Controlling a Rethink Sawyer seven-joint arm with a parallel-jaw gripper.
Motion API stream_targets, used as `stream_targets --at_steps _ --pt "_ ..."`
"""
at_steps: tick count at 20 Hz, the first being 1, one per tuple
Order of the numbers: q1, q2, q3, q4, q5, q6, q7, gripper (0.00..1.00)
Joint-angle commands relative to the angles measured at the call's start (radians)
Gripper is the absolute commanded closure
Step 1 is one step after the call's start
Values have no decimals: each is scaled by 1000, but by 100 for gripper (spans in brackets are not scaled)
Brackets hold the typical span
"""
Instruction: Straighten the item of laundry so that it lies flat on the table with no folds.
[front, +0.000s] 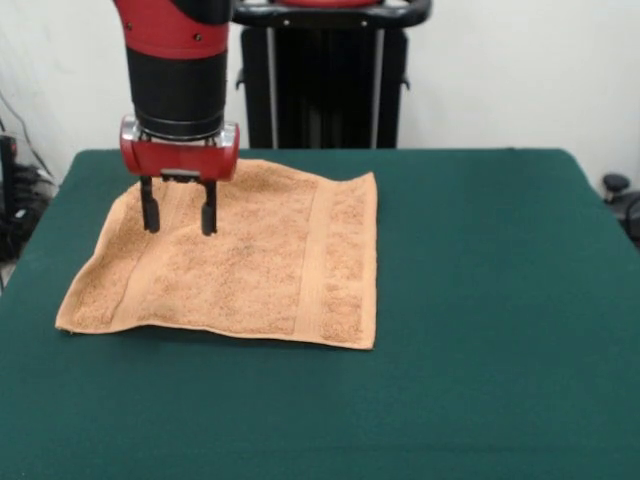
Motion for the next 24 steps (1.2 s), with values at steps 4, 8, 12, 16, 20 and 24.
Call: stream_targets --at_steps 4,8,12,16,20,24 --pt "22 120 42 91 3 -96 119 0" --pt "11 137 45 112 -9 -141 115 0" --pt "14 170 37 112 -25 -193 121 0" --pt "28 211 21 90 -37 -236 126 0" --pt "42 253 5 63 -36 -250 123 0" --pt "49 297 -7 40 -36 -268 121 0"
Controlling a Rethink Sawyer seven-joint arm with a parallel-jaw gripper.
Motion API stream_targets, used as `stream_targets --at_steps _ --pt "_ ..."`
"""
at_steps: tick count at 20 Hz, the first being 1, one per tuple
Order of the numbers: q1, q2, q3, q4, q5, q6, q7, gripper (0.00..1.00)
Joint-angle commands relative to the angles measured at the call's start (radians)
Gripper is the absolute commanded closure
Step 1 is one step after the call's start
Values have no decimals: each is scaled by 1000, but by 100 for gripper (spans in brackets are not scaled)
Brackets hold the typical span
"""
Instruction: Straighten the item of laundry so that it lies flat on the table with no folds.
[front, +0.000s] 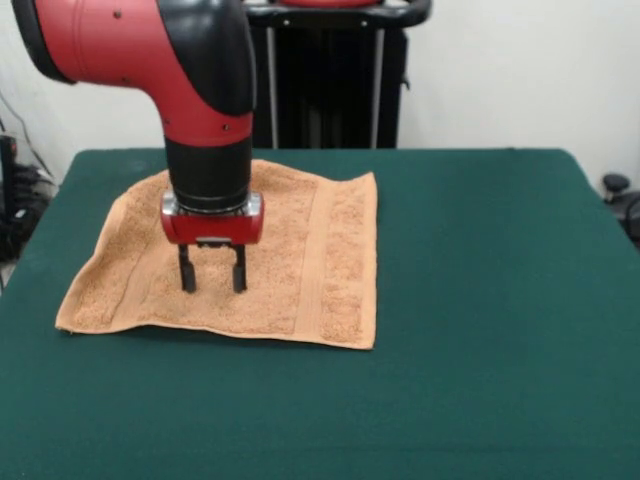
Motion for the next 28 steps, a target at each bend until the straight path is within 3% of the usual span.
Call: stream_targets --at_steps 1,13,28 --pt "57 119 3 34 -33 -52 121 0" --pt "140 217 -20 -93 36 -96 197 0" --pt "268 149 -90 -179 228 135 238 0"
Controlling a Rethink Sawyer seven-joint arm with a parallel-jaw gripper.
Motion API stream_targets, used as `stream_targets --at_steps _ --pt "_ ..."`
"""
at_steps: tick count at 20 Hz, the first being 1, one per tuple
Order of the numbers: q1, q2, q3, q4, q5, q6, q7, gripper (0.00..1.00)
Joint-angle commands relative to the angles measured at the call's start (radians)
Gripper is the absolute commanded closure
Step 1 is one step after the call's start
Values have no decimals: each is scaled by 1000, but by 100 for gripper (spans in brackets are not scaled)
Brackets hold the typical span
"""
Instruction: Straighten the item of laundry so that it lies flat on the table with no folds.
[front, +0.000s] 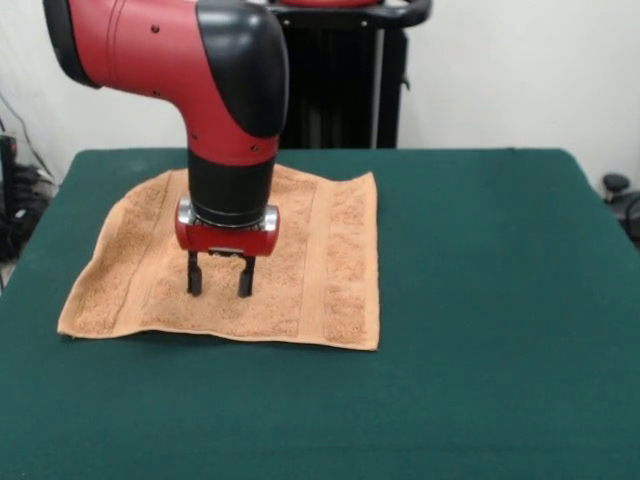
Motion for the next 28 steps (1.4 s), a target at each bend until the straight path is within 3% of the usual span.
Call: stream_targets --at_steps 1,28 --pt "98 105 76 -83 118 70 244 0" --pt "229 158 -48 -189 310 175 295 0"
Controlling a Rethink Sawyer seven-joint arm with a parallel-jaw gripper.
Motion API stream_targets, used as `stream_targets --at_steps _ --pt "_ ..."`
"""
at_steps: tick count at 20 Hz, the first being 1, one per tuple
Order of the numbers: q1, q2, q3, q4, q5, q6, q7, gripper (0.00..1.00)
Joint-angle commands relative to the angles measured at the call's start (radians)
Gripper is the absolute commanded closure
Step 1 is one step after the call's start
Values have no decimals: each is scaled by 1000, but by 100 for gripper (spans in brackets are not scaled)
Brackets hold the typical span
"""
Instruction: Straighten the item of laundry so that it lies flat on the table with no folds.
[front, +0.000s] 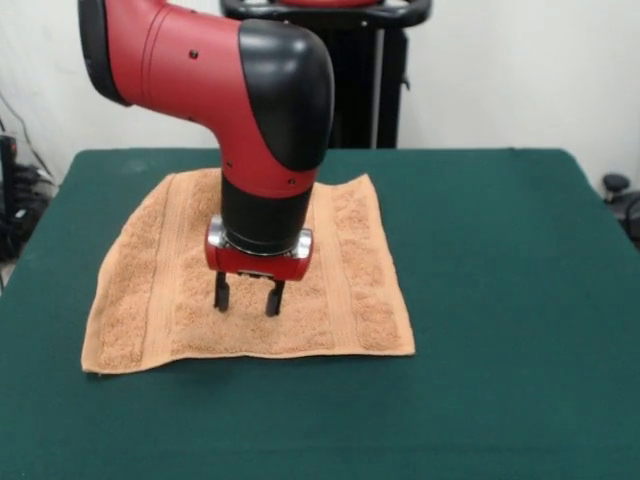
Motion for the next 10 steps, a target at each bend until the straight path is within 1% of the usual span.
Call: stream_targets --at_steps 1,10 --pt "76 68 82 -39 108 37 294 0" --pt "90 68 61 -20 147 26 281 0"
